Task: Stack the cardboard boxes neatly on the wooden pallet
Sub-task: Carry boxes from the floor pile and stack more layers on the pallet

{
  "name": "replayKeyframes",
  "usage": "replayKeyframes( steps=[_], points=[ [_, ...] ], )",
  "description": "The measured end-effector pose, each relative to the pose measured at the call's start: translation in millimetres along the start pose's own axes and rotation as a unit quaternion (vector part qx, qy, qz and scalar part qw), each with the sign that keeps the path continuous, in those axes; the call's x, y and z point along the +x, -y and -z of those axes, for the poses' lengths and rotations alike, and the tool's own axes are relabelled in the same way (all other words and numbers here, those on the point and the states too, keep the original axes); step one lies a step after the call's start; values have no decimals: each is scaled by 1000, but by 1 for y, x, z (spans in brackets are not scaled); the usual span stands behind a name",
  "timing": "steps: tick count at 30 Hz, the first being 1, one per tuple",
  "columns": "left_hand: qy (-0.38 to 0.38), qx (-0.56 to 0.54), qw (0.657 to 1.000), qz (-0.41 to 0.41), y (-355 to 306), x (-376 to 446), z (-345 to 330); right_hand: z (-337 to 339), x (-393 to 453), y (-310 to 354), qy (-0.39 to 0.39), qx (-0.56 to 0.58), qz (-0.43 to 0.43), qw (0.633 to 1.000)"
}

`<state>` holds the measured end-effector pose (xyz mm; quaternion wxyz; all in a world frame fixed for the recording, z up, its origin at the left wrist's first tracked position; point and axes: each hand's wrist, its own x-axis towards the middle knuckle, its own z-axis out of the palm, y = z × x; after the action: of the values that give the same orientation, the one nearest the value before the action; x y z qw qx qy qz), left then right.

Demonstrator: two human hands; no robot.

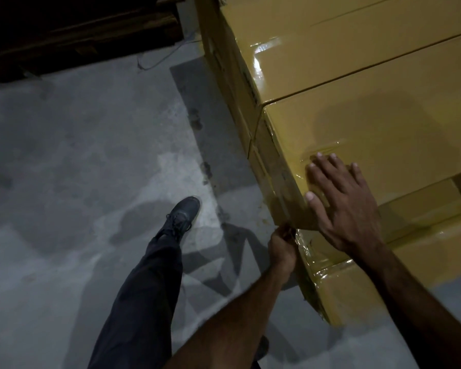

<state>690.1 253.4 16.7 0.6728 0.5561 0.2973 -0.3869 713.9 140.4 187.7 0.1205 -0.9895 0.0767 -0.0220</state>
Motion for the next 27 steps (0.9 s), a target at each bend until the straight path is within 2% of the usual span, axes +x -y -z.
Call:
replayKeyframes(
  steps=[2,3,5,8,12,14,18,20,22,27],
  points=[
    [18,-14,1000,11,-5,-9,8,-1,-15,-4,-23,-2,-38,999],
    [18,12,1000,12,-7,-11,12,-3,-24,-5,-30,-3,-53,998],
    [1,141,990,-30,-10,-2,21,-7,-45,-5,-48,7,-86,995],
    [-32,331,939,-91,-12,16,31,-14,-76,1,-88,26,-180,979],
    [-40,323,939,-113,-18,18,33,-40,-114,18,-126,116,-352,920],
    [-47,310,937,-152,-14,21,33,-58,-125,21,-87,167,-410,892],
    [-28,307,934,-180,-18,23,29,-94,-138,17,82,223,-388,891],
    [-21,340,917,-208,-19,21,27,-107,-144,17,147,222,-360,894],
    [-26,369,899,-232,-19,20,27,-113,-148,19,167,230,-354,891],
    [-43,393,885,-245,-13,20,25,-111,-157,18,175,218,-341,897]
  ],
)
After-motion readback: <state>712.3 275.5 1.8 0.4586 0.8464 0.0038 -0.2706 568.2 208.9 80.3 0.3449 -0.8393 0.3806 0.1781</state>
